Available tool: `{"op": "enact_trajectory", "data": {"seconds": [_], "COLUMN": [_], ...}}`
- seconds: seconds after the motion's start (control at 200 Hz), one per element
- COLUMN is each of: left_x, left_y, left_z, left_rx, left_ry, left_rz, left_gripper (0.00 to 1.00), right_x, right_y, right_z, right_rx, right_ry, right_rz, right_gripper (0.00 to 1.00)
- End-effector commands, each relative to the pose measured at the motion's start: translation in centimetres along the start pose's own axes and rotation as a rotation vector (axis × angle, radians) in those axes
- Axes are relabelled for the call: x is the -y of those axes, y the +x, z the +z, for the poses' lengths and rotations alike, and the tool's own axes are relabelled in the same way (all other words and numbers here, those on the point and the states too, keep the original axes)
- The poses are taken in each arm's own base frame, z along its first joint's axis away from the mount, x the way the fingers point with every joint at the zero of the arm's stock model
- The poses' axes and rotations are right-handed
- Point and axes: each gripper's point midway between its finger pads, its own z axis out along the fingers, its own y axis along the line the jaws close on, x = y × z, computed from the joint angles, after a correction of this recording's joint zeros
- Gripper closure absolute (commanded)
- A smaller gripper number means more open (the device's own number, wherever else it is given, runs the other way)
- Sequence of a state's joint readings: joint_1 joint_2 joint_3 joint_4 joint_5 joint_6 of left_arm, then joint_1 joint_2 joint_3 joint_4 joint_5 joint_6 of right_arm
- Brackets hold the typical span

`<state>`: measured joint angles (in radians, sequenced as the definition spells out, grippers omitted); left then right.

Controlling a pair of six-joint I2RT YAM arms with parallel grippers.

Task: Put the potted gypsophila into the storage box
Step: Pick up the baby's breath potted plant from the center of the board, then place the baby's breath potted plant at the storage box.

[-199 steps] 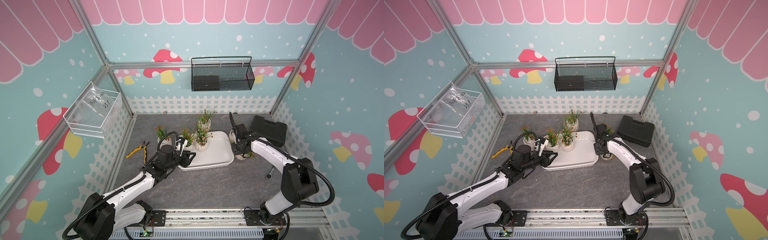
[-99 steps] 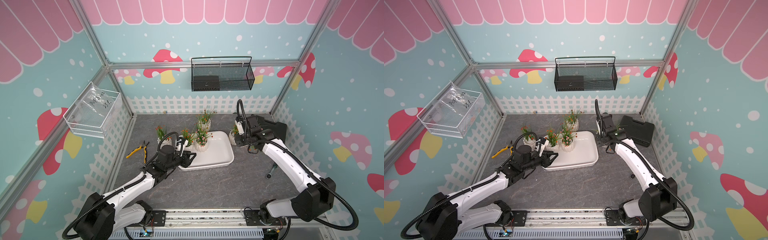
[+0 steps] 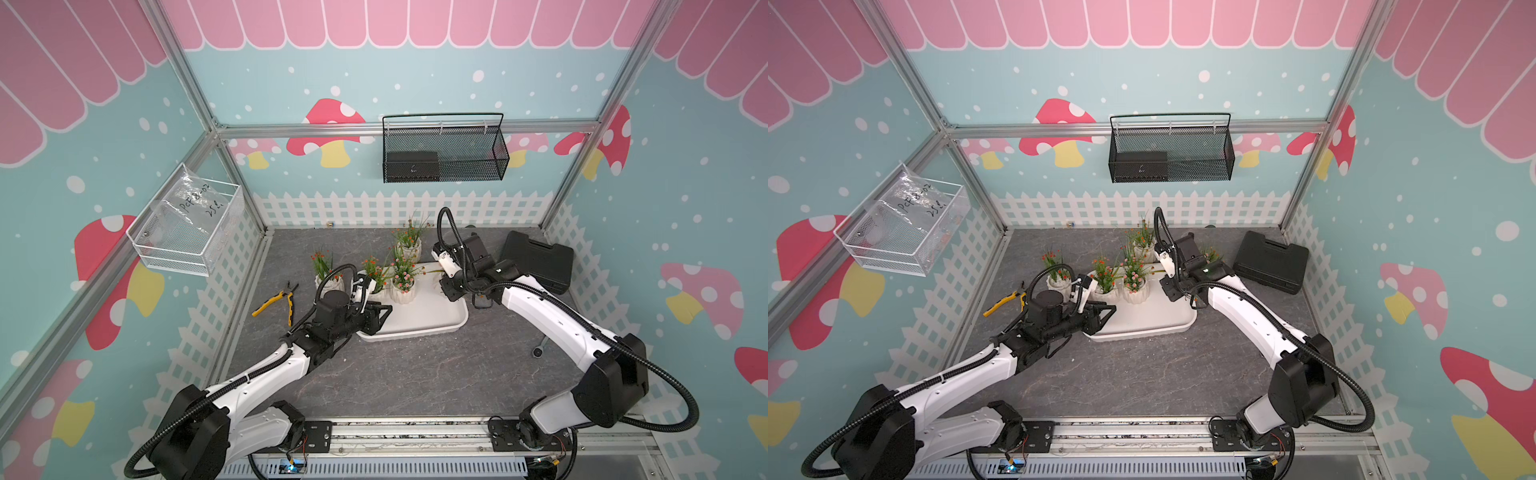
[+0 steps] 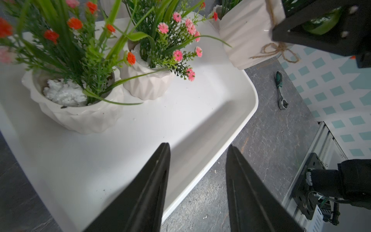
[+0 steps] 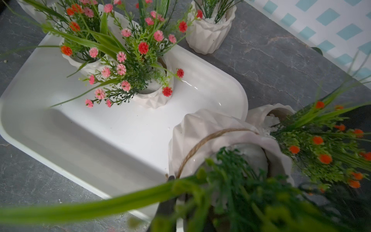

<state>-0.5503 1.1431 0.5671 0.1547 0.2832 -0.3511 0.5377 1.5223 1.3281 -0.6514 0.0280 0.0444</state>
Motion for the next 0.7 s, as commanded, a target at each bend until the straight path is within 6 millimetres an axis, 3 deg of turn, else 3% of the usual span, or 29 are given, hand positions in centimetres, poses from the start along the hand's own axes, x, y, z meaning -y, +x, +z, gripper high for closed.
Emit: {"op": "enact_trajectory", "data": {"seconds": [0.0,0.695], "left_x": [0.0,-0.7], "left_y": [-0.2,0.0], "left_z": [0.2,0.3], "left_rx": [0.007,-0.001], "left_ry": [-0.004,-0.041], "left_rz": [0.021,0.027], "left_gripper": [0.53,0.53], "right_x": [0.0,-0.7], "right_y": [-3.5,-3.9], "right_z": [-0.2,7.6], "right_rx": [0.104,0.004], "right_ry": [0.0,-0.005], "right_rz": [-0.044,0.0], "right_gripper": [1.0,1.0]}}
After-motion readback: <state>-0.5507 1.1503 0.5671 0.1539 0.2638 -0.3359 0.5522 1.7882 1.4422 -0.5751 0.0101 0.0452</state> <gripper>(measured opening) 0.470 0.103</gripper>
